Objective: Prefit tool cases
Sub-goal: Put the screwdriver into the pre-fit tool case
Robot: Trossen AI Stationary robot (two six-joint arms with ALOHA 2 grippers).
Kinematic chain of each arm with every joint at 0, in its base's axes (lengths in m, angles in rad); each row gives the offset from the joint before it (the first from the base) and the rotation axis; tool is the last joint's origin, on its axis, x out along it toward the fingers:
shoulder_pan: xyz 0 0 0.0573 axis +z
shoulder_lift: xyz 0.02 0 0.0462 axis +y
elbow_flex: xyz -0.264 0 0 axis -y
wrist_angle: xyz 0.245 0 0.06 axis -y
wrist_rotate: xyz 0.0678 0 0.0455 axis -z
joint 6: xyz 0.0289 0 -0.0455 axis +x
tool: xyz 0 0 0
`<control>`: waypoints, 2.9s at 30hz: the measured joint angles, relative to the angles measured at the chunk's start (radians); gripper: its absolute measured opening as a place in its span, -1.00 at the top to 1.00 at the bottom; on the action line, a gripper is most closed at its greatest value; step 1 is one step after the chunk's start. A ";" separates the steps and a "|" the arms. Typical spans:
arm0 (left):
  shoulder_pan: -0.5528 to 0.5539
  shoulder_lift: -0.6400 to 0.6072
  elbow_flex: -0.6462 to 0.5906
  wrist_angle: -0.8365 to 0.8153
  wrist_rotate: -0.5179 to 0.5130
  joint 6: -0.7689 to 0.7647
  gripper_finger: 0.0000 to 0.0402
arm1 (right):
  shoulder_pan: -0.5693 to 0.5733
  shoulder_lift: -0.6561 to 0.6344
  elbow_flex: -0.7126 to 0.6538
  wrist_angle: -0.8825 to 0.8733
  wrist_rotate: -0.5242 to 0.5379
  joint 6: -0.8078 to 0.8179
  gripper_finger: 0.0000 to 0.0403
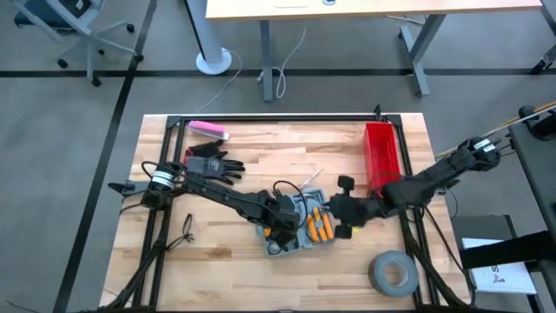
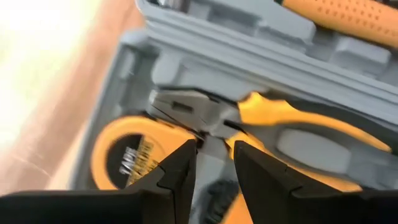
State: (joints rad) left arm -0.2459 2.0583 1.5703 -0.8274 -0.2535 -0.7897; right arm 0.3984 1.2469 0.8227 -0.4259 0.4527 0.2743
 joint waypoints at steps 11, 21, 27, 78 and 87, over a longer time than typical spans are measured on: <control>0.000 -0.017 0.000 0.039 -0.078 0.125 0.42 | -0.236 -0.009 -0.007 0.026 -0.173 -0.160 0.81; 0.033 -0.017 -0.002 0.121 -0.121 0.154 0.42 | -0.390 -0.011 -0.007 0.013 -0.286 -0.222 0.70; 0.102 -0.017 -0.002 0.208 -0.096 0.124 0.43 | -0.391 -0.058 -0.008 0.004 -0.287 -0.203 0.67; 0.174 0.010 -0.023 0.116 0.346 0.171 0.34 | -0.211 -0.323 -0.034 -0.192 -0.399 -0.017 0.74; 0.173 -0.001 -0.104 0.108 0.291 0.171 0.36 | -0.186 -0.323 -0.034 -0.189 -0.399 0.004 0.74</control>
State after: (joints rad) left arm -0.0729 2.0575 1.4665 -0.7197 0.0376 -0.6189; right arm 0.2123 0.9237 0.7883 -0.6147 0.0538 0.2787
